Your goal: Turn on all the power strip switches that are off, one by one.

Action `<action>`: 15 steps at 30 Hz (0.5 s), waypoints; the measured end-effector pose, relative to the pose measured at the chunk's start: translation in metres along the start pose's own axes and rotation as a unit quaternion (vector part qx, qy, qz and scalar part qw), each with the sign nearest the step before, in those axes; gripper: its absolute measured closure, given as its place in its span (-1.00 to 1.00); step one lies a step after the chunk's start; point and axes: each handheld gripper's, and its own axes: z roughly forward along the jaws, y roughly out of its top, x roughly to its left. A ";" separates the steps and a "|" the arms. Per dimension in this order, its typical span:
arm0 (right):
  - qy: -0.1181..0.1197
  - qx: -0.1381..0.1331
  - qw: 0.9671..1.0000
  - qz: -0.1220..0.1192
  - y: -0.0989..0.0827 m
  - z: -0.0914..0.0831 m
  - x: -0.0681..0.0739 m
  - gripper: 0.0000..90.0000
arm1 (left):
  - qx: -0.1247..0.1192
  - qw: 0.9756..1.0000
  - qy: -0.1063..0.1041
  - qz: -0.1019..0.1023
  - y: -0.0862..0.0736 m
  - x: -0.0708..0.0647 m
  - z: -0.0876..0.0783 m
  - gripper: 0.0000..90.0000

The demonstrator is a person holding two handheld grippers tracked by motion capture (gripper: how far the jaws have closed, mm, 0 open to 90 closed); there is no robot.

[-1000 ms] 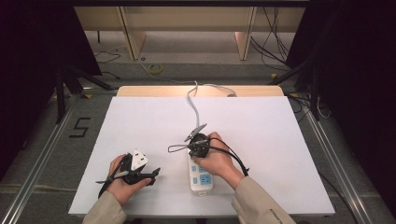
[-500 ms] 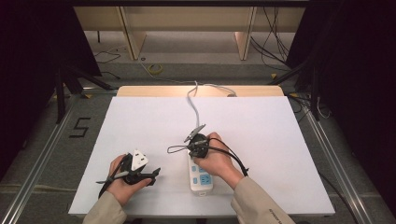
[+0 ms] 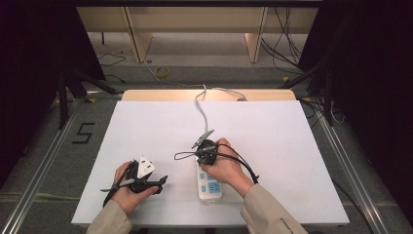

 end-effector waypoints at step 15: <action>-0.001 -0.035 0.999 0.005 0.001 -0.011 0.003 1.00 | 0.001 1.000 -0.001 0.000 -0.001 0.001 0.000 -0.44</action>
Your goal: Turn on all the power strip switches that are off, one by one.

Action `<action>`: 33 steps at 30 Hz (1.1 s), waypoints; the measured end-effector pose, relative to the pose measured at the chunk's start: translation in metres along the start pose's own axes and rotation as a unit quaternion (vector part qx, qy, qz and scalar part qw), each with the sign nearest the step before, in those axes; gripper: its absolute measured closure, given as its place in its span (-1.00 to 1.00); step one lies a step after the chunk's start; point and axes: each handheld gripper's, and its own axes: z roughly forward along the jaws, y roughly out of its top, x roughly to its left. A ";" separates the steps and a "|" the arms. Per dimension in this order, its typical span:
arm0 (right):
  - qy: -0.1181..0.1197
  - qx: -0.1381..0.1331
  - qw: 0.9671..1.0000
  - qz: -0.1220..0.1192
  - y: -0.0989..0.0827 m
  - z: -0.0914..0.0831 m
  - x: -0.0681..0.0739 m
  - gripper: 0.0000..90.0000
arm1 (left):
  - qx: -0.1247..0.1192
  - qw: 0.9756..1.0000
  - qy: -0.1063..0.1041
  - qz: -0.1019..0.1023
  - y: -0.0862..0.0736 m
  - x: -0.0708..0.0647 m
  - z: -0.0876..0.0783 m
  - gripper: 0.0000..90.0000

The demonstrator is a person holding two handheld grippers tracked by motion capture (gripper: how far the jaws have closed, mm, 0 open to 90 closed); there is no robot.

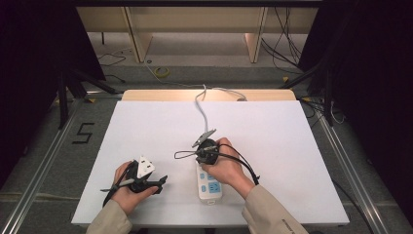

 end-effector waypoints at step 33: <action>0.058 0.029 0.998 -0.028 -0.036 -0.031 0.032 1.00 | 0.001 1.000 0.001 0.000 0.000 -0.001 0.000 -0.44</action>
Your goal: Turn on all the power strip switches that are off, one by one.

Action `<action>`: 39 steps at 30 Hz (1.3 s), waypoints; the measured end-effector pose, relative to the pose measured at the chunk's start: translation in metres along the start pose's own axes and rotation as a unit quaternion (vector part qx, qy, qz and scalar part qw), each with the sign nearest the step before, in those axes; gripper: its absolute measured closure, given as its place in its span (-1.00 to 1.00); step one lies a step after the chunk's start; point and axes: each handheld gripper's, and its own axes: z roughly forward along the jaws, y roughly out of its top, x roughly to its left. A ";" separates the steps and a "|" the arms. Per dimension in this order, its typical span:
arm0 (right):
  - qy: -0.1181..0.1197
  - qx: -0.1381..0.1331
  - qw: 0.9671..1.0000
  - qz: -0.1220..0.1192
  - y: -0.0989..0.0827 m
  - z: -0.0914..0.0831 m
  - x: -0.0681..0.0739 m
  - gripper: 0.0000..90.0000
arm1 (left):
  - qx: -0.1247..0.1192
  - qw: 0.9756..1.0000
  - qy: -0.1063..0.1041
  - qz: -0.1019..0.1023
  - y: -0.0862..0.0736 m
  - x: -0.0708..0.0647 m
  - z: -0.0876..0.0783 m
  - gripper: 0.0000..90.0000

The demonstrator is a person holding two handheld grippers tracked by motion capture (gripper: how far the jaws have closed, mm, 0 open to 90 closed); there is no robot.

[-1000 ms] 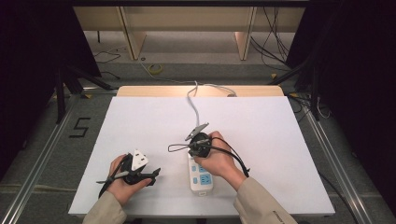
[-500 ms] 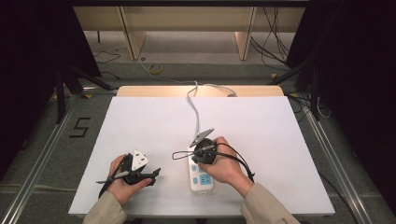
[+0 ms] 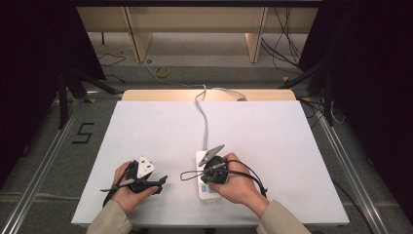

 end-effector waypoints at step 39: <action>0.009 0.030 0.999 -0.019 0.001 0.012 0.012 1.00 | 0.000 1.000 0.000 0.000 0.000 0.000 0.000 -0.44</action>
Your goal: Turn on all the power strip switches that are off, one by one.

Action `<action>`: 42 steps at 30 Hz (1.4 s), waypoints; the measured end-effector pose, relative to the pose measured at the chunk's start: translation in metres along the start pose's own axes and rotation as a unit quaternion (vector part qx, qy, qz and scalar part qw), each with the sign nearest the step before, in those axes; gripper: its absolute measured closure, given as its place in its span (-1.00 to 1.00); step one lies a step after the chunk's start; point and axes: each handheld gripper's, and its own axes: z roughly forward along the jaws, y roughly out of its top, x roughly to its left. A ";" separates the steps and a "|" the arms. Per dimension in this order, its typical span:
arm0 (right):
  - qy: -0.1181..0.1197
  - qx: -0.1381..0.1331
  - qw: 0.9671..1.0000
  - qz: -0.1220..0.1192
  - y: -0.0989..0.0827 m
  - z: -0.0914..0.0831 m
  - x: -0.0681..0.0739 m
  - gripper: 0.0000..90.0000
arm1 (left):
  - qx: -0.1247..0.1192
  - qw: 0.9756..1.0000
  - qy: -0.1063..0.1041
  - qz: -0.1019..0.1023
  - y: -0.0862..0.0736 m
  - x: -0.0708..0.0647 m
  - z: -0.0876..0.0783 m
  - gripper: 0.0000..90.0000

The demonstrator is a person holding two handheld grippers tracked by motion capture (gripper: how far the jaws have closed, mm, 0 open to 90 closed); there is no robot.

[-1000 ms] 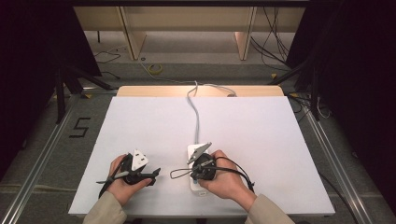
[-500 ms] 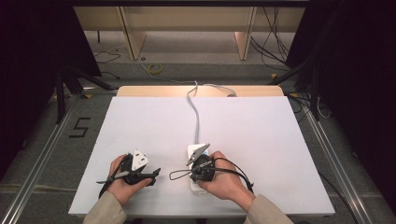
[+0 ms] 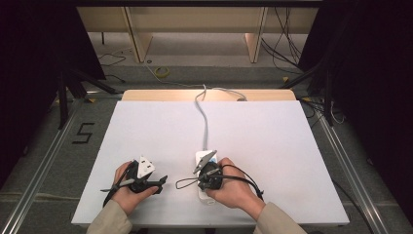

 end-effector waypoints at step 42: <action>-0.045 -0.114 0.992 0.043 -0.033 -0.029 -0.026 0.63 | 0.002 1.000 -0.001 0.001 -0.001 0.000 0.000 -0.44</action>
